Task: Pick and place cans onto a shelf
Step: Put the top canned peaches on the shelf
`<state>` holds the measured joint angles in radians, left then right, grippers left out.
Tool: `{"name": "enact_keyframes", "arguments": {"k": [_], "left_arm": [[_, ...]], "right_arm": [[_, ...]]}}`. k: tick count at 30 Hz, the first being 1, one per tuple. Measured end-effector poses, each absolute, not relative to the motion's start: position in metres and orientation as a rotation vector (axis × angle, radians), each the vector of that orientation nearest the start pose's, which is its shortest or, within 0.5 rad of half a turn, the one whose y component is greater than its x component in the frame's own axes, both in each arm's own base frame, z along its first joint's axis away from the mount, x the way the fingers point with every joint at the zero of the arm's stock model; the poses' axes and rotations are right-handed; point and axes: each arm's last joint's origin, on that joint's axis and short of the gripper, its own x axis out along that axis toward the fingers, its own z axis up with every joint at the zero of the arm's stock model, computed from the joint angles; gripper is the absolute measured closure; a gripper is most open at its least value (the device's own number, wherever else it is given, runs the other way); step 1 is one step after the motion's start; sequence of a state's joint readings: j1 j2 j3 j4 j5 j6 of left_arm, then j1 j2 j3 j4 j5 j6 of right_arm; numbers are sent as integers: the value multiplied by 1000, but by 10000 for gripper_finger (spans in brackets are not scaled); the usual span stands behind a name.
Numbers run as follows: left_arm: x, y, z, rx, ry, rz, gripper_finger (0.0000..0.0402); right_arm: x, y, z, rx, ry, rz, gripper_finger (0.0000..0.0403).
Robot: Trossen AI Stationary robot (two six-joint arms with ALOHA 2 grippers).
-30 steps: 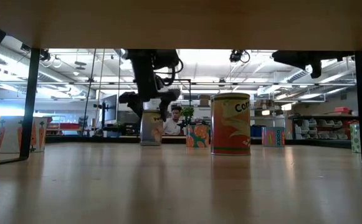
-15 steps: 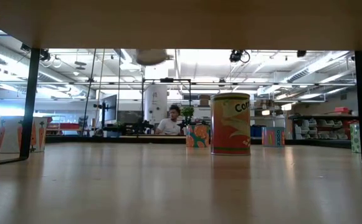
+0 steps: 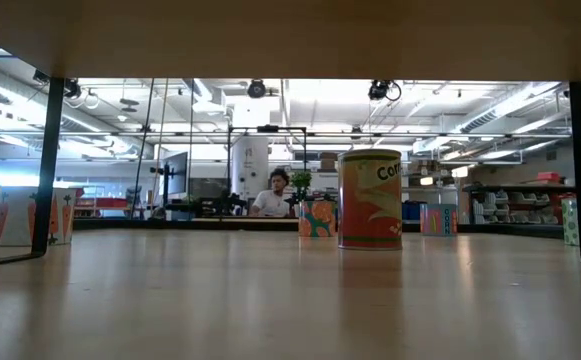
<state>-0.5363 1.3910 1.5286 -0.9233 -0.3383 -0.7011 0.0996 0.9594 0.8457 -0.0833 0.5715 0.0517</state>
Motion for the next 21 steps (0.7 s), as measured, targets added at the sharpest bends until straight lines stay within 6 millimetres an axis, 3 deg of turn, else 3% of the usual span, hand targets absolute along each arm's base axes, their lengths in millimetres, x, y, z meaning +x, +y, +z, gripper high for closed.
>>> {"name": "enact_keyframes", "arguments": {"k": [3, 12, 21], "left_arm": [[248, -142, 388, -253, 795, 143, 91], [270, -175, 349, -158, 946, 192, 66], [271, -176, 347, -201, 943, 225, 63]], "right_arm": [[215, 14, 334, -26, 185, -469, 318], [220, 38, 321, -75, 262, -401, 318], [210, 55, 311, -47, 353, -348, 290]]}}
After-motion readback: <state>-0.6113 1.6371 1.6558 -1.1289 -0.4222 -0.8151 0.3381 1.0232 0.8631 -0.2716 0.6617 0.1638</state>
